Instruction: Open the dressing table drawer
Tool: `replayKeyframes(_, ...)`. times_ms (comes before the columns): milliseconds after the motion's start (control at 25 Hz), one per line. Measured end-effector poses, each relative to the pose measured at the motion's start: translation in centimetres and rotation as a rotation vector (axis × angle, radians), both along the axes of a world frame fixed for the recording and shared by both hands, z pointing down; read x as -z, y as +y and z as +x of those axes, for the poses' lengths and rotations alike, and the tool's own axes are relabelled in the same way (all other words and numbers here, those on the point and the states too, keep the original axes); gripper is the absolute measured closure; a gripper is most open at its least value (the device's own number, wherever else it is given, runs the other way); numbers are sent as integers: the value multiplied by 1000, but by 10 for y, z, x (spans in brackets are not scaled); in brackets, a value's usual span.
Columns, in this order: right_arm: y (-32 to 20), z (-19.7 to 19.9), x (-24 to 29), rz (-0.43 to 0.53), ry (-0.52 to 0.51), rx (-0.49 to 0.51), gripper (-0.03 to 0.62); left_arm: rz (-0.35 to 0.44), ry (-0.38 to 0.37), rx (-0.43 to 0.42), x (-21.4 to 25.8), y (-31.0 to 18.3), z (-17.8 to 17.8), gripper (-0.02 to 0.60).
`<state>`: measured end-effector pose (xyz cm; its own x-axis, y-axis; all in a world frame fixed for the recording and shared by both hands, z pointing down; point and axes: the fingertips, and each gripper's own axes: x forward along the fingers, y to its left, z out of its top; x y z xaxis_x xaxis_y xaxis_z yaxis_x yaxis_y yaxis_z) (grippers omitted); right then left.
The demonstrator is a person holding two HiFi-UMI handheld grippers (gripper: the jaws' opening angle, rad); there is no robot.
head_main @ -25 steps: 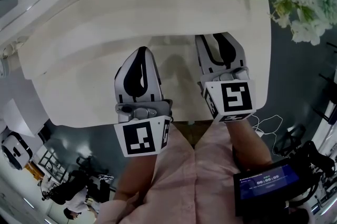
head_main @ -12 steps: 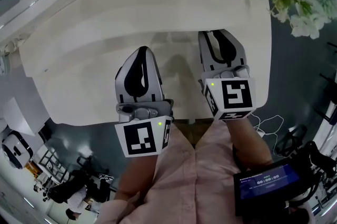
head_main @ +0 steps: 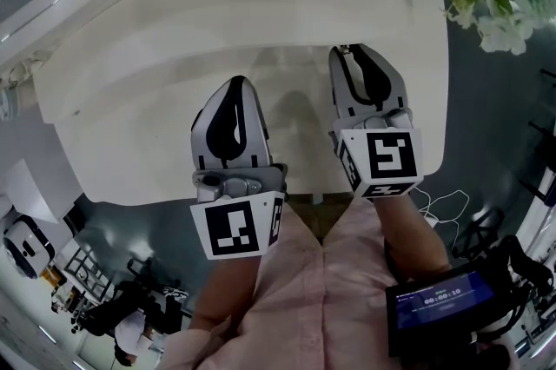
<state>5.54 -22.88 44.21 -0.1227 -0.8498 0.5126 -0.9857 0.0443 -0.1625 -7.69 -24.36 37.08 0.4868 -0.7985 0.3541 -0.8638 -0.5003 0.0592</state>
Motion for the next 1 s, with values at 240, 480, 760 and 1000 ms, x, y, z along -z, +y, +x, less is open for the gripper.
replayKeyframes(240,4,-1,1,0,0,-5,485,6,1,-1,3,2,-1,560)
replayKeyframes(480,7,-1,0,0,0,-7,485,5,-1,-5,2,6,-1,560)
replayKeyframes(760,10,-2,-2,-3,0,-6,487,9,-1,-5,3,8,-1,560)
replayKeyframes(1000,13,-4,-2,-7,2,-7,487,10,0,-8,4,10,-3,560)
